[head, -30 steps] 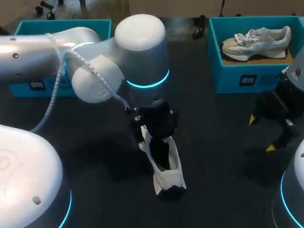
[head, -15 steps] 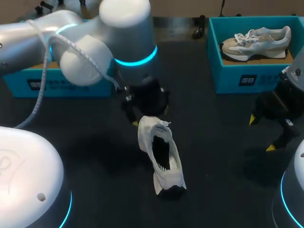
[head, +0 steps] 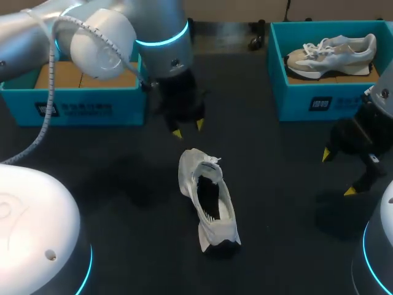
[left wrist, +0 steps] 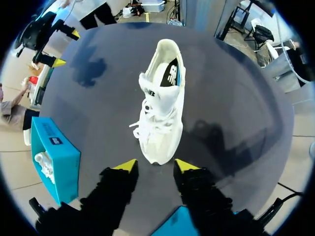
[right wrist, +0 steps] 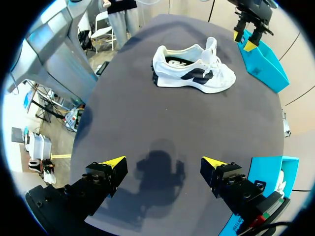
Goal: Take the shoe out of the shoebox, open the shoe tongue, remove and reinsert the insole, then place the shoe into the shoebox
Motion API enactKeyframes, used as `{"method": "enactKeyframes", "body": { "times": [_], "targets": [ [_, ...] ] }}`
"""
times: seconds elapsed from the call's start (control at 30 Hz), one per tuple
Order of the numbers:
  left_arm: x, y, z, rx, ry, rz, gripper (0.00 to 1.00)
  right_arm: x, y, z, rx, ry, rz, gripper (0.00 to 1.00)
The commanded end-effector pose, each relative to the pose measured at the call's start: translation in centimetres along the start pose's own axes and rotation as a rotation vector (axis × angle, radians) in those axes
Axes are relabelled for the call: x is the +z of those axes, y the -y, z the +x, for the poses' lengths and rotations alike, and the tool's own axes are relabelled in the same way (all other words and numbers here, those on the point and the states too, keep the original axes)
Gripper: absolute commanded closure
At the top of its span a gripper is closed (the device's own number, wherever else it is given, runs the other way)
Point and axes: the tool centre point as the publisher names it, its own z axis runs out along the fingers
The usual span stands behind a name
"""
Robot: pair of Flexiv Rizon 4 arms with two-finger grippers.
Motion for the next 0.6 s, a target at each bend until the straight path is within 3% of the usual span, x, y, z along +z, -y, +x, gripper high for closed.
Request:
{"method": "enactKeyframes", "body": {
  "times": [0.03,0.6],
  "targets": [
    [0.8,1.7,-0.3,0.012,-0.001,-0.038,0.63,0.1,0.0,0.1,0.000,0.002,0.004,0.00],
    [4.2,6.1,0.5,0.065,0.000,0.077,0.68,0.1,0.0,0.1,0.000,0.002,0.004,0.00]
  ]
}}
